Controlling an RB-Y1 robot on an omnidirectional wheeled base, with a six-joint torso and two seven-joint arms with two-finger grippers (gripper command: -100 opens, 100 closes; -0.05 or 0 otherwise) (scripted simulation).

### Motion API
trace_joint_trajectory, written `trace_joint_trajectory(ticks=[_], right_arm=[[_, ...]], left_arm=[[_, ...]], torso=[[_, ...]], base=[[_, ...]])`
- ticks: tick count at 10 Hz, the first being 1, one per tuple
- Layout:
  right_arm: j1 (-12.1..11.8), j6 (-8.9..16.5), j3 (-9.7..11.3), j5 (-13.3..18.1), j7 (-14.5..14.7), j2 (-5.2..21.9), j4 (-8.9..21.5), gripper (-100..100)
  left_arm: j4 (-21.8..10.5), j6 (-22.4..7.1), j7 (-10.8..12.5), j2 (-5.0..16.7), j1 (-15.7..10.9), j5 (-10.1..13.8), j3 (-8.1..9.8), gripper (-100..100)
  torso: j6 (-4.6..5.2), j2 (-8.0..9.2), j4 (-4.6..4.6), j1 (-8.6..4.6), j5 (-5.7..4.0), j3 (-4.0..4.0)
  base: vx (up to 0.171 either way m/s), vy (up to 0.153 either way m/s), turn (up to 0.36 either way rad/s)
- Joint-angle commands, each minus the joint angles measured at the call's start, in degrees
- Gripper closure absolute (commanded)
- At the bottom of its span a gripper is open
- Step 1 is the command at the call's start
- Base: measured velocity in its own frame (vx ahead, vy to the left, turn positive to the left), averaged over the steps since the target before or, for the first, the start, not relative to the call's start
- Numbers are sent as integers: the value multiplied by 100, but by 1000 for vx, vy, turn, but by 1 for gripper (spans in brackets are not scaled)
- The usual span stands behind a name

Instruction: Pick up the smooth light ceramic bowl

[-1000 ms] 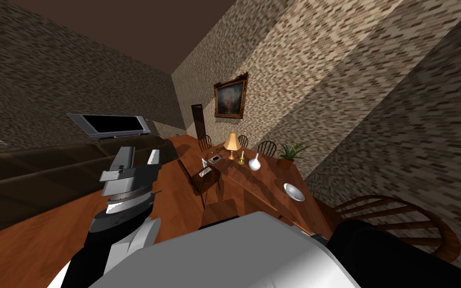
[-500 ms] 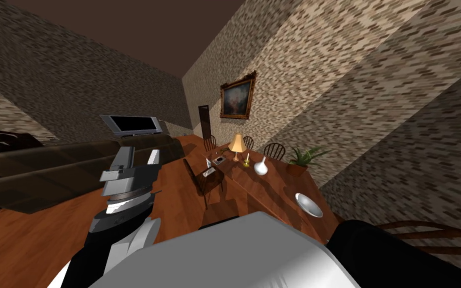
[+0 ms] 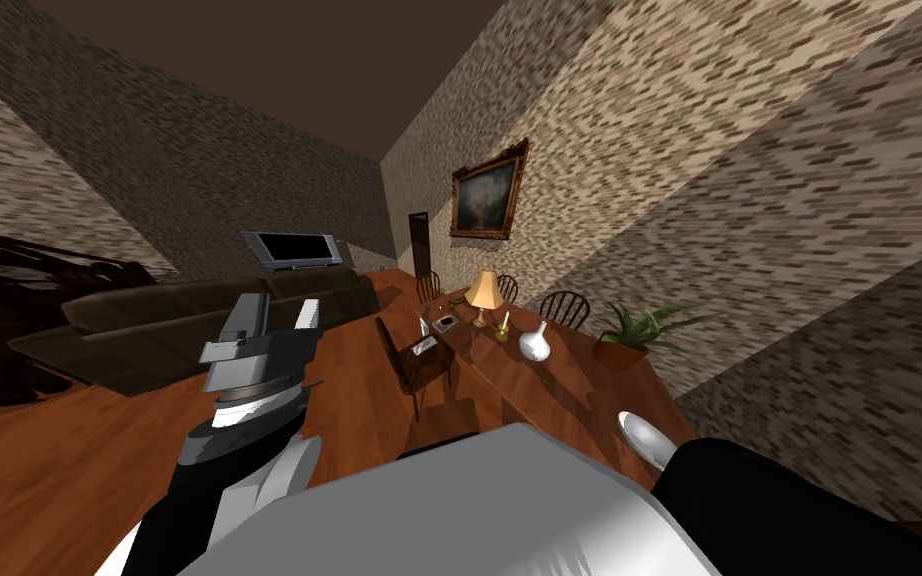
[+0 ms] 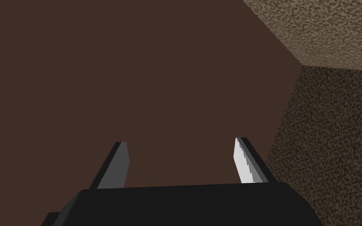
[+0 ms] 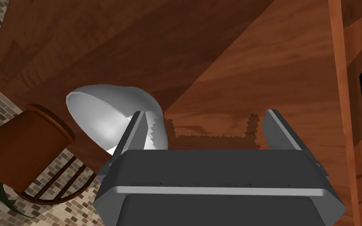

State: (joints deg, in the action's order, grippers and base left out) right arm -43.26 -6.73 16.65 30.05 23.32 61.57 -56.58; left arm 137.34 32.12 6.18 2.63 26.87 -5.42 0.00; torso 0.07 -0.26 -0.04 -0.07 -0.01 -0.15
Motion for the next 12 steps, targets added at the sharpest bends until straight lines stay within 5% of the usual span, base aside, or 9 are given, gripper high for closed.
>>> trace_joint_trajectory(ticks=[1, 4, 5, 6, 7, 9, 10, 12], right_arm=[[4, 80, 3, 161, 117, 51, 284, -100], [123, 144, 141, 391, 246, 12, 651, -100], [84, 166, 124, 340, 203, 41, 543, -100], [91, 172, 129, 348, 212, 39, 554, 0], [202, 257, 174, 379, 258, -134, 643, -100], [235, 263, 186, 387, 262, -174, 671, -100], [244, 274, 189, 390, 271, -185, 679, 100], [243, 267, 195, 397, 278, -186, 673, 100]], left_arm=[[0, 0, 0, 0, 0, 0, 0, 0], [0, 0, 0, 0, 0, 0, 0, 0], [0, 0, 0, 0, 1, 0, 0, 0], [0, 0, 0, 0, 0, 0, 0, 0], [0, 0, 0, 0, 0, 0, 0, 0], [0, 0, 0, 0, -1, 0, 0, 0], [0, 0, 0, 0, 0, 0, 0, 0], [0, 0, 0, 0, -1, 0, 0, 0]], torso=[[0, 0, 0, 0, 0, 0], [1, -6, -1, -6, -2, -3], [3, -6, -2, -4, -2, -4], [6, 12, 1, 6, 0, 6], [7, 28, 5, 12, 2, 15], [6, 45, 10, -13, -4, 25], [8, 45, 10, -1, -2, 26], [10, 38, 8, 9, 6, 22]], base=[[98, -36, 247], [109, -44, 183], [50, -20, 22], [10, -4, 0], [1, -54, 63], [-20, -60, 54], [-1, -7, -2], [-1, -2, 26]])
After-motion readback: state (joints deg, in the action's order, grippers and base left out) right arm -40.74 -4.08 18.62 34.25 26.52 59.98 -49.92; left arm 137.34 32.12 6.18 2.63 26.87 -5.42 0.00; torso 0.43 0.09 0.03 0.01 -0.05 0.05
